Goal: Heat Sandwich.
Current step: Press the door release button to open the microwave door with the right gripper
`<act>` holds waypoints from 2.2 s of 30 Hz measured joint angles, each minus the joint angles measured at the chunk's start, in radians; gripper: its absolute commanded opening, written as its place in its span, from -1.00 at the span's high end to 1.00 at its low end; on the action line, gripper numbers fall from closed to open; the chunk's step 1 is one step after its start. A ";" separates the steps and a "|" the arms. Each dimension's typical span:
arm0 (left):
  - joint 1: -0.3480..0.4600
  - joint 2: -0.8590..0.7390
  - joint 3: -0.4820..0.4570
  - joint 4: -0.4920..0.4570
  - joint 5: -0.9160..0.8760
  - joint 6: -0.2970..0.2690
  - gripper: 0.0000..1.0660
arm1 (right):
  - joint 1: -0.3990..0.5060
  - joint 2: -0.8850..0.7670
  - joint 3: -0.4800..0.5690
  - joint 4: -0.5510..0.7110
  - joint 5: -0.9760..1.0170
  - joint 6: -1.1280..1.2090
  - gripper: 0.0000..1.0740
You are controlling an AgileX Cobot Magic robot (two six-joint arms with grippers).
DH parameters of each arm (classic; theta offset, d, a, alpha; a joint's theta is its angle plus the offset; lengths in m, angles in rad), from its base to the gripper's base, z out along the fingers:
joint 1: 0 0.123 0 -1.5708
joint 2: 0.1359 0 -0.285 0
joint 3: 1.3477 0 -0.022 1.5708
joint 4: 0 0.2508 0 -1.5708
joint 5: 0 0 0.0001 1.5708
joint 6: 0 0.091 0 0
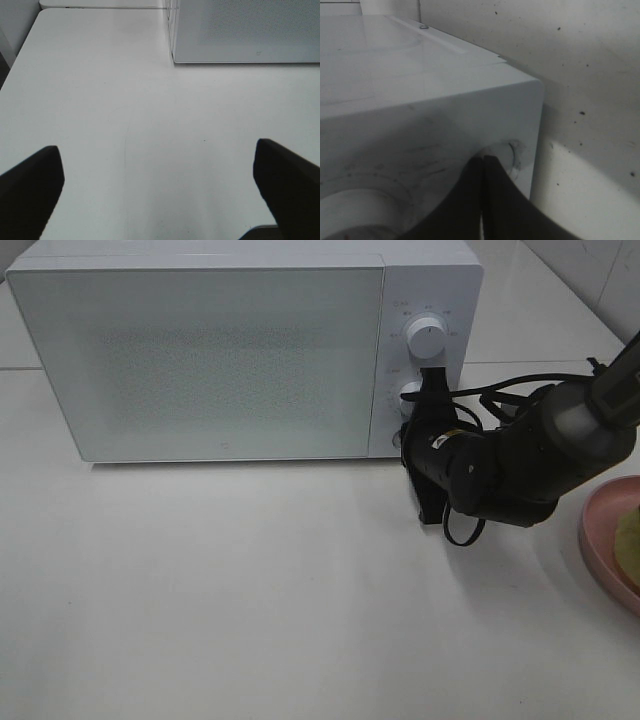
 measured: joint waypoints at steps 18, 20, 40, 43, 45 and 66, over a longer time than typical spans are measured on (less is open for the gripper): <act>0.000 0.000 0.000 0.000 0.000 0.000 -0.83 | 0.017 0.059 -0.027 0.021 -0.093 -0.030 1.00; 0.000 0.000 0.000 0.000 0.000 0.000 -0.83 | 0.019 0.066 -0.033 0.027 -0.096 -0.035 1.00; 0.000 0.000 0.000 0.000 0.000 0.000 -0.83 | 0.023 0.085 -0.055 0.045 -0.073 -0.044 1.00; 0.000 0.000 0.000 0.000 0.000 0.000 -0.83 | 0.023 0.079 -0.055 0.045 -0.057 -0.044 1.00; 0.000 0.000 0.000 0.000 0.000 0.000 -0.83 | 0.022 0.073 -0.055 0.045 -0.046 -0.044 1.00; 0.000 0.000 0.000 0.000 0.000 0.000 -0.83 | -0.011 -0.069 0.003 -0.013 0.158 -0.040 1.00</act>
